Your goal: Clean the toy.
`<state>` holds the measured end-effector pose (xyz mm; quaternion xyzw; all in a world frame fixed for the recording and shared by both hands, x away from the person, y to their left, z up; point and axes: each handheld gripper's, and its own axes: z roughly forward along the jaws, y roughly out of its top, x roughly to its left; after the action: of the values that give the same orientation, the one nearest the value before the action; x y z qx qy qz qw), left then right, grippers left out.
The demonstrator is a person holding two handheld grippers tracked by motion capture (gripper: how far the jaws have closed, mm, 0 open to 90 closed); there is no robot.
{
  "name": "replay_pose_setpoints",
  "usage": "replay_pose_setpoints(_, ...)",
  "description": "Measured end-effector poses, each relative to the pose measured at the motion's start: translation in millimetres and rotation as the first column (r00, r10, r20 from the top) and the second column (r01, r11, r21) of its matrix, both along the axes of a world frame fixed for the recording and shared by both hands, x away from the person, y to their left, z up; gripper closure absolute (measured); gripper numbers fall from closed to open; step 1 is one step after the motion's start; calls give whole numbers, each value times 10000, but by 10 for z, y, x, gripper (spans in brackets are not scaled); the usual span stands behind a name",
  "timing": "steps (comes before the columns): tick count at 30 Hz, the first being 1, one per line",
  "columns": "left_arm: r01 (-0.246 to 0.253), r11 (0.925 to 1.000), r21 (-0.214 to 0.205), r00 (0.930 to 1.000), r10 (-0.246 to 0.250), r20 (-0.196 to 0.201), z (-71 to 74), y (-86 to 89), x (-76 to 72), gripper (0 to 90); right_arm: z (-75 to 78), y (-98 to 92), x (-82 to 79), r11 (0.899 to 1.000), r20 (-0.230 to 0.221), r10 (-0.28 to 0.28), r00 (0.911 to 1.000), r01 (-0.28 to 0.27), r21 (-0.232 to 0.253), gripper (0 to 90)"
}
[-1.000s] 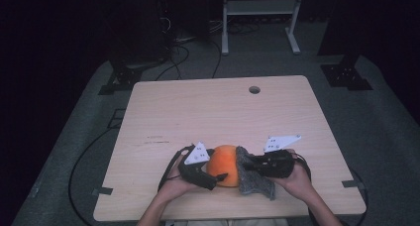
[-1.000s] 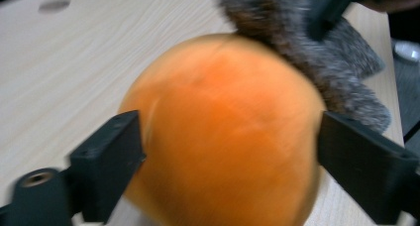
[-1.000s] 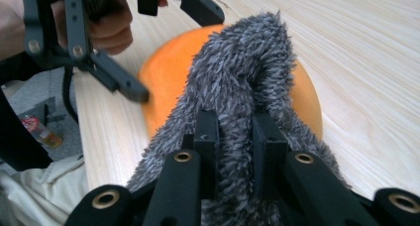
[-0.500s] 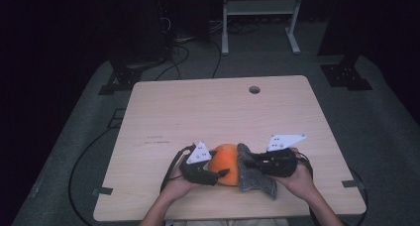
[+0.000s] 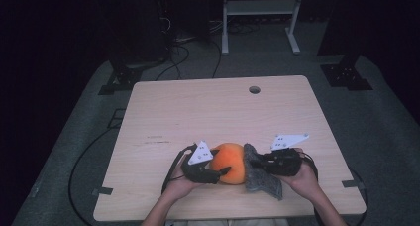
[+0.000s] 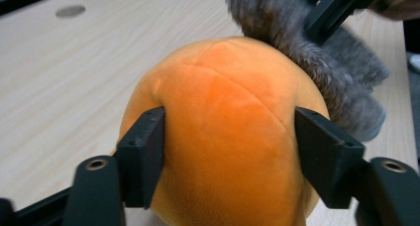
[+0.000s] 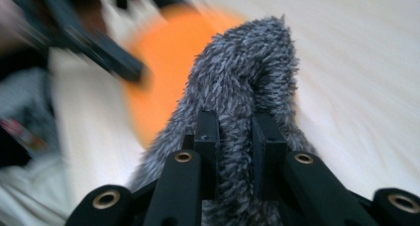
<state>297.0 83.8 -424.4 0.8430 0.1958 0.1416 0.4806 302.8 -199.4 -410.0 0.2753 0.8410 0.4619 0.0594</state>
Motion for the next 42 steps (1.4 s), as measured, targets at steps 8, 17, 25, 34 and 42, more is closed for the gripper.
replay_pose_setpoints(8, 617, 9981, -89, 9980, -619, -134, 37, -41, -40, 219, 22, 136, -30, 9985, 150, 516, 9986, -518, 148, 760)
replay_pose_setpoints(17, 435, 9991, -18, 9990, -435, 110, 17, -22, -37, 342, 132, 127, -69, 9986, 231, 498, 9985, -502, 159, 759)
replay_pose_setpoints(25, 113, 9994, -337, 9936, -150, -1120, -12, 26, 57, 100, -2, 109, -24, 9974, -248, 649, 9976, -656, -293, 763)
replay_pose_setpoints(34, 490, 9988, -26, 9983, -488, 312, 76, -72, -83, 332, 352, 122, -164, 9953, 593, 901, 9942, -919, 296, 766)
replay_pose_setpoints(42, 825, 9962, 293, 9890, -854, 1211, 107, -189, -199, 250, 243, 164, -116, 9950, 242, 995, 9947, -993, -112, 769)
